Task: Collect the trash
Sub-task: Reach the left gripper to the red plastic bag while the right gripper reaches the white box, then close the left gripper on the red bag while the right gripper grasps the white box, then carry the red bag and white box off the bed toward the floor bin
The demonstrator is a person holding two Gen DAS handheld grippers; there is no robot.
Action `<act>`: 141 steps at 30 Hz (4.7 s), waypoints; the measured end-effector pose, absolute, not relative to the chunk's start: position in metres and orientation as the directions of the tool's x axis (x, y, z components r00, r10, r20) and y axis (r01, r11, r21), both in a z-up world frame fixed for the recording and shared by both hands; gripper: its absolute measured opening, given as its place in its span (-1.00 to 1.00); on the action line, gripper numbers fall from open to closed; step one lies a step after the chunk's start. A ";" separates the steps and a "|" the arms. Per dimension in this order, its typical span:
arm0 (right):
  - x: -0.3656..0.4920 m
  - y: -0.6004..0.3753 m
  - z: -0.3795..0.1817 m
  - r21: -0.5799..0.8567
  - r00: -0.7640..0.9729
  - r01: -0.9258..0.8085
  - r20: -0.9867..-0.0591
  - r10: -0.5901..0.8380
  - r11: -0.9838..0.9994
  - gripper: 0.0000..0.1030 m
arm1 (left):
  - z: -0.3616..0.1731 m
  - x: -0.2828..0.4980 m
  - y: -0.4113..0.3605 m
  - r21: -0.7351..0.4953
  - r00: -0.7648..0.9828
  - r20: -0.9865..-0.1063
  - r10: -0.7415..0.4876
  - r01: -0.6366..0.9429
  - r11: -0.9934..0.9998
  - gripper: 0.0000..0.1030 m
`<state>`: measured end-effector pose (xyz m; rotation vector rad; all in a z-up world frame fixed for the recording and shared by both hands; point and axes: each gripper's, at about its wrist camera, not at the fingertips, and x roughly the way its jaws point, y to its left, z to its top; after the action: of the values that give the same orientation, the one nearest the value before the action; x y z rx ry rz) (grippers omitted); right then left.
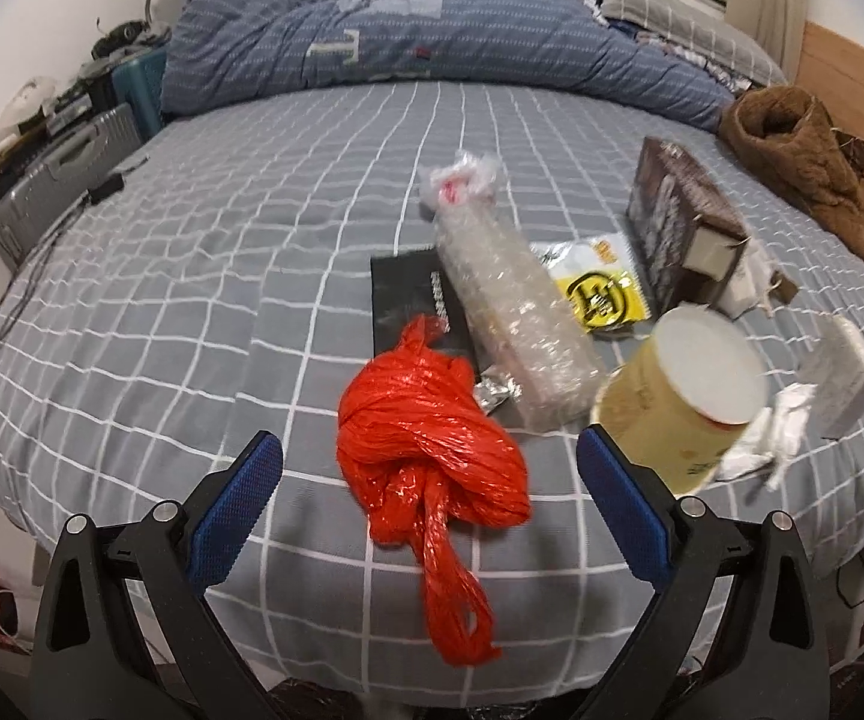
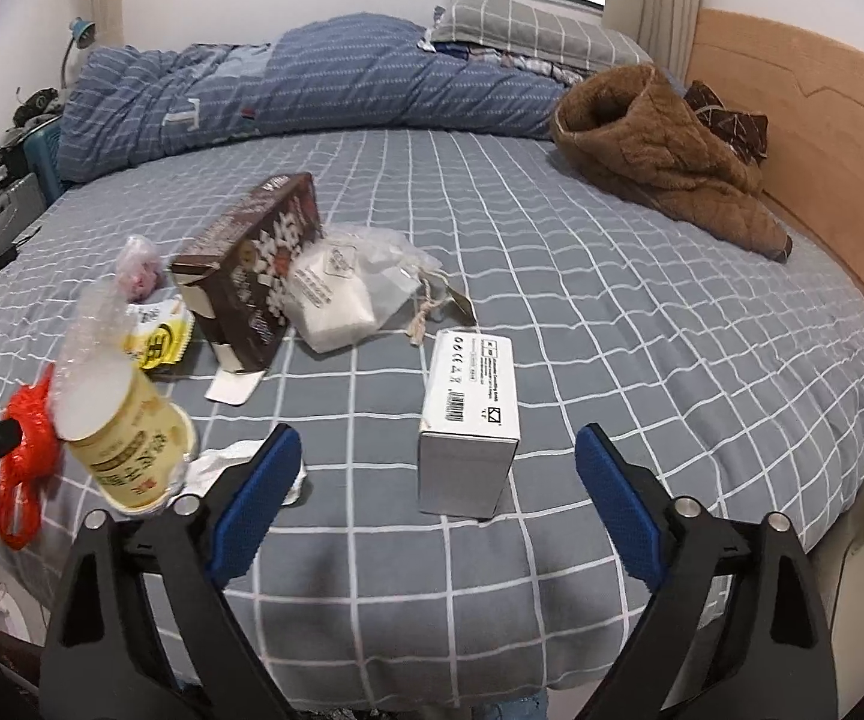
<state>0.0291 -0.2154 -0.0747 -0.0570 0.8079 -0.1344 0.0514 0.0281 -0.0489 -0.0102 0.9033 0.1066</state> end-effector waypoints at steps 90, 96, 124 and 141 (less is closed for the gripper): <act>-0.184 -0.142 -0.053 -0.034 0.701 -0.057 -0.713 0.016 0.998 -0.28 | -0.016 -0.157 -0.007 -0.055 0.614 -0.788 -0.051 0.011 0.998 0.13; -0.197 -0.125 -0.070 -0.040 0.665 -0.088 -0.746 0.029 0.995 -0.28 | -0.027 -0.172 -0.001 -0.051 0.595 -0.803 -0.043 0.004 0.999 0.13; -0.163 -0.109 -0.182 -0.046 0.470 -0.096 -0.882 0.004 0.994 -0.28 | -0.141 -0.135 0.020 -0.054 0.420 -0.907 -0.036 -0.033 0.998 0.13; -0.136 -0.093 -0.240 -0.015 0.337 -0.127 -0.941 0.029 0.992 -0.27 | -0.203 -0.115 0.029 -0.027 0.299 -0.954 -0.009 -0.059 0.998 0.13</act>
<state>-0.1356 -0.0933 -0.2398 -0.0914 1.2229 0.1021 -0.1147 0.0293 -0.2031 -0.0609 1.2671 0.0332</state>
